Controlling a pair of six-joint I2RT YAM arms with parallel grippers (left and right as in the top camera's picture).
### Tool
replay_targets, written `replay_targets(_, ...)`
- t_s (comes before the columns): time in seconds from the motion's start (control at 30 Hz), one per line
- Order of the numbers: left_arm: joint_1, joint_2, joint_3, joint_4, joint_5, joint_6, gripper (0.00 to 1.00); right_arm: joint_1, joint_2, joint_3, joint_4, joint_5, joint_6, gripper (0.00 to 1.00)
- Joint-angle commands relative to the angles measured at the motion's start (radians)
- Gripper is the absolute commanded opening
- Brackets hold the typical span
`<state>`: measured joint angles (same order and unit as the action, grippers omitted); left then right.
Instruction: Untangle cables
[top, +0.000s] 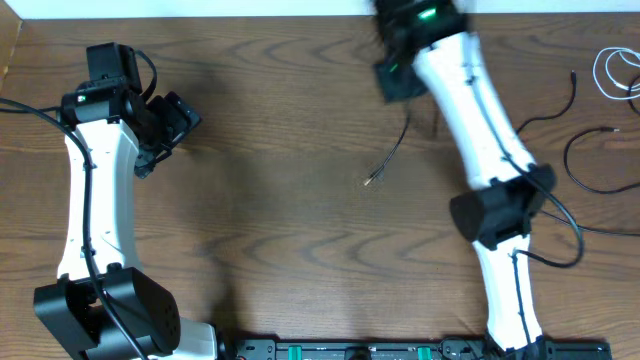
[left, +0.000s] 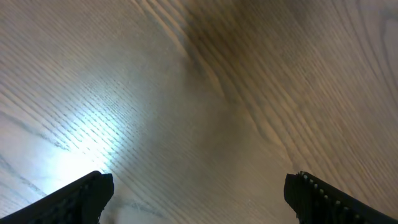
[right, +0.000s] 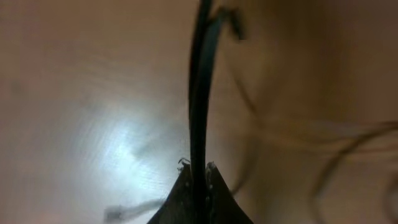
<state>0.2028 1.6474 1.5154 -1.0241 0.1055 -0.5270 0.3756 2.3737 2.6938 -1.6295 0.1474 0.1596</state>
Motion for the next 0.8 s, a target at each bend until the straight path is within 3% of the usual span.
replay_targets(0.0, 0.002, -0.013, -0.007, -0.003, -0.012, -0.006, 0.94, -0.073, -0.012, 0.181, -0.043, 0.12, -0.019, 0.01)
replay_targets(0.17, 0.001, -0.013, -0.007, -0.002, -0.012, -0.006, 0.94, -0.212, -0.024, 0.331, -0.069, 0.123, -0.018, 0.01)
replay_targets(0.77, 0.001, -0.013, -0.007, -0.002, -0.012, -0.006, 0.94, -0.74, -0.206, 0.335, -0.069, 0.154, 0.121, 0.01)
